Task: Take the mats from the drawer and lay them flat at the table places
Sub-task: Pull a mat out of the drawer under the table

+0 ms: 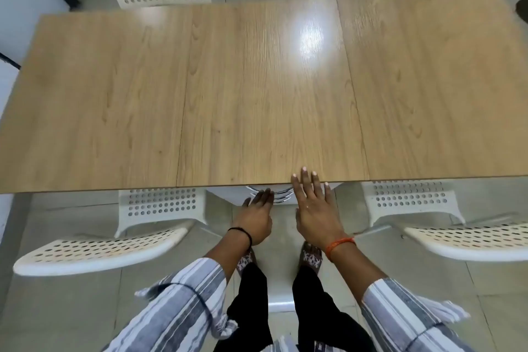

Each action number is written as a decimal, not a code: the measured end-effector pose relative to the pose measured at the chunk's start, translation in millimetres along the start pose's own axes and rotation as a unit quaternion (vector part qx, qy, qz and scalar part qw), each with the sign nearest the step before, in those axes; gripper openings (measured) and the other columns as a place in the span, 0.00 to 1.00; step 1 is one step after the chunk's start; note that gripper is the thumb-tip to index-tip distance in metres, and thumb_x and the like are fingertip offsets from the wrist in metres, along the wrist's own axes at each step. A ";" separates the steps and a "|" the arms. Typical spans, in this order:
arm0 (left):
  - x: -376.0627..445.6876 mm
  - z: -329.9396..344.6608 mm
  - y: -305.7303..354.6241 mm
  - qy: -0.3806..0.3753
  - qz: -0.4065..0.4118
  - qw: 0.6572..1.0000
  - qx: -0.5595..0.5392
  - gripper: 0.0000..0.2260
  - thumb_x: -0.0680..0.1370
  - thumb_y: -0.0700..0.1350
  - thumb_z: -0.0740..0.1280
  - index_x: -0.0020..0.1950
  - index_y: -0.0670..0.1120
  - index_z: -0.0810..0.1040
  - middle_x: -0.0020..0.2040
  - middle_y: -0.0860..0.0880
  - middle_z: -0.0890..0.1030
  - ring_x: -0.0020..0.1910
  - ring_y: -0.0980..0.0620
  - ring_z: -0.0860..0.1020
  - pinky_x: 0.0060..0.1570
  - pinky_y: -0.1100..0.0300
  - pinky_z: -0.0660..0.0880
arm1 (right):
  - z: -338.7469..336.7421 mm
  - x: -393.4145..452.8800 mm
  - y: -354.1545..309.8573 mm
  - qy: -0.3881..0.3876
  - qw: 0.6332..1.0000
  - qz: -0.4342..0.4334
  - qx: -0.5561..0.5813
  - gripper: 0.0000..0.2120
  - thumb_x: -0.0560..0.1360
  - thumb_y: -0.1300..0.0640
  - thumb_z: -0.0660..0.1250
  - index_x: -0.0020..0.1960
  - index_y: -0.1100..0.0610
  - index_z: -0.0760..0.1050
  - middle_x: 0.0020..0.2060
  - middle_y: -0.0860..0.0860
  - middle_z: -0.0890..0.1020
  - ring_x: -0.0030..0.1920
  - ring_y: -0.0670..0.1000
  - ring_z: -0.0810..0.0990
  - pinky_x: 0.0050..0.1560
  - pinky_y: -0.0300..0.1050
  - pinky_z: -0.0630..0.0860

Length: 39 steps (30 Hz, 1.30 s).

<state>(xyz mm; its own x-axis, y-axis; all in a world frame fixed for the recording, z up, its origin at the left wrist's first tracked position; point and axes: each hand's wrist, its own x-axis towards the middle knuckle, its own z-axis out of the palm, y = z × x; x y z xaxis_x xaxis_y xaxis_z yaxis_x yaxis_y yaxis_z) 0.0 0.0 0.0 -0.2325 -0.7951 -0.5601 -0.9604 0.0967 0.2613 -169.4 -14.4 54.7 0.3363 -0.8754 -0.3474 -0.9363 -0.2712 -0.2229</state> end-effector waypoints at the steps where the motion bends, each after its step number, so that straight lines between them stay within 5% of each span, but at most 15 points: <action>1: 3.6 -0.1 1.1 -0.001 0.000 1.000 0.027 0.29 0.82 0.46 0.54 0.80 0.44 0.45 0.80 0.47 0.48 0.79 0.50 0.48 0.76 0.49 0.49 | 1.8 0.8 -0.3 0.003 1.000 0.001 -0.015 0.37 0.78 0.62 0.55 0.80 0.56 0.38 0.78 0.56 0.37 0.79 0.60 0.38 0.74 0.55 0.35; 7: 15.1 -2.5 4.3 0.032 -0.006 0.998 0.044 0.30 0.78 0.40 0.57 0.79 0.42 0.52 0.78 0.45 0.60 0.78 0.49 0.55 0.76 0.51 0.48 | -3.8 6.2 2.1 -0.051 0.998 0.001 -0.039 0.38 0.78 0.63 0.53 0.78 0.57 0.31 0.77 0.58 0.32 0.77 0.60 0.33 0.76 0.57 0.36; 15: 0.6 7.4 6.5 0.055 0.012 0.997 0.059 0.29 0.77 0.38 0.58 0.78 0.42 0.56 0.76 0.44 0.63 0.76 0.48 0.58 0.76 0.51 0.48 | -4.8 7.8 4.2 -0.072 0.997 -0.007 -0.028 0.39 0.77 0.63 0.54 0.78 0.57 0.31 0.77 0.57 0.31 0.77 0.61 0.32 0.76 0.58 0.37; 21: -44.0 31.4 15.0 0.046 -0.008 0.998 0.050 0.28 0.80 0.42 0.56 0.79 0.44 0.53 0.79 0.46 0.59 0.78 0.50 0.54 0.76 0.49 0.39 | 9.1 2.0 14.0 -0.034 0.999 -0.025 0.024 0.41 0.77 0.62 0.58 0.79 0.55 0.34 0.78 0.53 0.32 0.78 0.57 0.32 0.77 0.60 0.51; 25: -78.1 35.5 13.1 0.210 0.011 0.977 -0.030 0.23 0.77 0.45 0.56 0.73 0.45 0.69 0.66 0.48 0.75 0.68 0.50 0.69 0.76 0.54 0.50 | 22.9 -20.4 26.4 0.018 0.998 -0.057 0.021 0.32 0.77 0.60 0.63 0.78 0.55 0.57 0.80 0.54 0.45 0.79 0.58 0.50 0.68 0.55 0.69; 27: -88.7 36.8 6.2 0.292 0.019 0.954 -0.061 0.22 0.75 0.44 0.57 0.68 0.43 0.74 0.60 0.47 0.78 0.62 0.49 0.71 0.71 0.51 0.60 | 32.2 -35.9 33.4 0.018 0.997 -0.078 0.007 0.25 0.77 0.58 0.64 0.73 0.54 0.65 0.77 0.54 0.60 0.70 0.57 0.68 0.66 0.52 0.69; 29: -93.7 34.6 -2.1 0.320 0.000 0.943 -0.090 0.20 0.75 0.42 0.60 0.66 0.42 0.75 0.60 0.45 0.78 0.61 0.47 0.73 0.66 0.53 0.66 | 39.7 -46.6 38.6 0.024 0.995 -0.098 0.003 0.22 0.78 0.55 0.62 0.71 0.53 0.68 0.67 0.52 0.73 0.61 0.55 0.75 0.65 0.50 0.68; 34: -86.3 11.3 -13.9 0.255 -0.060 0.952 -0.157 0.08 0.78 0.47 0.67 0.54 0.47 0.82 0.50 0.52 0.82 0.48 0.51 0.79 0.44 0.62 0.72 | 36.6 -46.9 37.5 0.023 0.995 -0.036 0.089 0.20 0.81 0.45 0.52 0.54 0.51 0.80 0.46 0.49 0.84 0.48 0.53 0.80 0.48 0.47 0.72; 39: -79.6 5.9 -20.8 0.113 -0.109 0.970 -0.186 0.10 0.79 0.50 0.63 0.49 0.50 0.84 0.46 0.52 0.85 0.46 0.51 0.81 0.41 0.61 0.73 | 32.9 -46.5 35.6 -0.049 0.996 0.013 0.067 0.14 0.80 0.49 0.58 0.45 0.53 0.80 0.38 0.54 0.84 0.42 0.57 0.81 0.37 0.45 0.70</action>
<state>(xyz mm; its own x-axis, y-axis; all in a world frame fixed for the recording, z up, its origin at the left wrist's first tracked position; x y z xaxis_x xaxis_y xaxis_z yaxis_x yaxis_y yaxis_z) 37.6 64.8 34.5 0.0496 -0.8873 -0.4584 -0.8511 -0.2777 0.4455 -215.1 29.8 33.0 0.3254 -0.8368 -0.4403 -0.9257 -0.1869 -0.3290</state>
